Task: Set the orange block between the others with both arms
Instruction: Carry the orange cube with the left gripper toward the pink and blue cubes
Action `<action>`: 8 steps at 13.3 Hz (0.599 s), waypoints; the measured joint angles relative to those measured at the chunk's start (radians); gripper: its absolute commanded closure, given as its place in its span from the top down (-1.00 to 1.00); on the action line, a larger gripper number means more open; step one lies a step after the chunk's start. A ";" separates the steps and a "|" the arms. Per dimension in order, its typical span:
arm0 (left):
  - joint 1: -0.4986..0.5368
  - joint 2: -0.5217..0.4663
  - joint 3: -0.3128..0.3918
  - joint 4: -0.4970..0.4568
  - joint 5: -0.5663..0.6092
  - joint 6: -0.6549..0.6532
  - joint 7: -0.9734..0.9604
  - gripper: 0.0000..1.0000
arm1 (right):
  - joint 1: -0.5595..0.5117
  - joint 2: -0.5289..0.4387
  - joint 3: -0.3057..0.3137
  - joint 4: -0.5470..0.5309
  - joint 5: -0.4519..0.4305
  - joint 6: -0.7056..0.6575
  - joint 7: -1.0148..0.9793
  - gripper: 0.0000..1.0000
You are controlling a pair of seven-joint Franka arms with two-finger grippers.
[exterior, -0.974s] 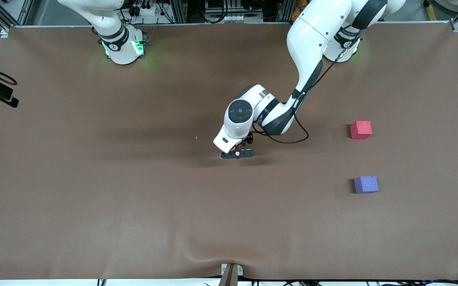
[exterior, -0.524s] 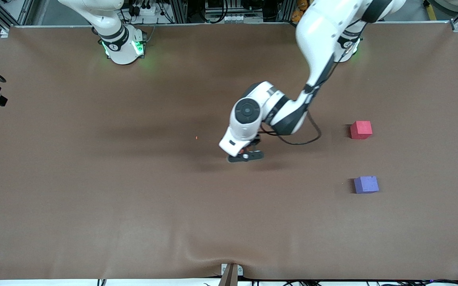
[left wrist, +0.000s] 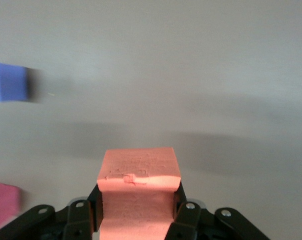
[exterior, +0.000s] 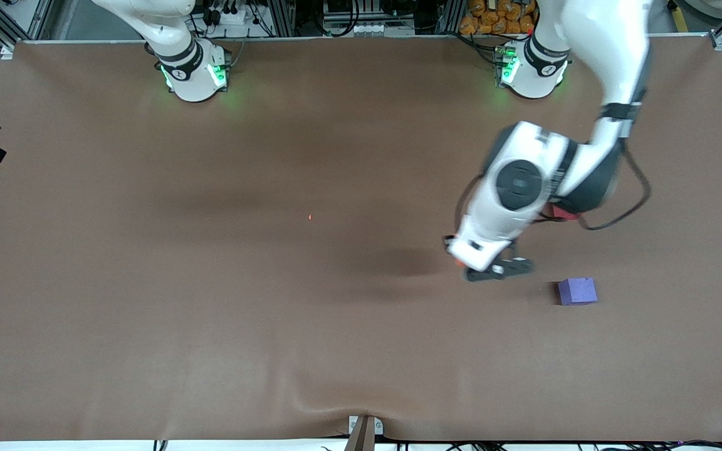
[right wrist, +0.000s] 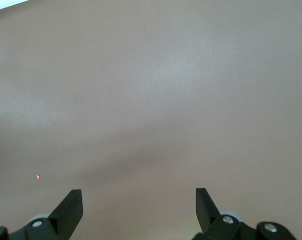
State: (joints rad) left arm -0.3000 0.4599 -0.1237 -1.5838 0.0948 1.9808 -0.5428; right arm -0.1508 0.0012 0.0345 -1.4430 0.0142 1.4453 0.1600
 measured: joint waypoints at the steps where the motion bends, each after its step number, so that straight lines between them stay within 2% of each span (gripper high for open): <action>1: 0.042 -0.014 -0.001 -0.030 0.000 0.000 0.073 -1.00 | 0.001 0.000 0.003 0.000 0.000 -0.001 0.005 1.00; 5: 0.180 -0.055 -0.002 -0.167 0.001 0.040 0.315 -1.00 | 0.016 0.000 0.007 0.000 0.001 -0.060 0.014 1.00; 8: 0.277 -0.092 -0.003 -0.278 0.002 0.143 0.475 -1.00 | 0.024 0.000 0.008 -0.001 0.004 -0.074 0.021 1.00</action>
State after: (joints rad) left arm -0.0229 0.3681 -0.1262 -1.8616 0.0963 2.1240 -0.0683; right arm -0.1269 0.0017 0.0429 -1.4440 0.0183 1.3715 0.1811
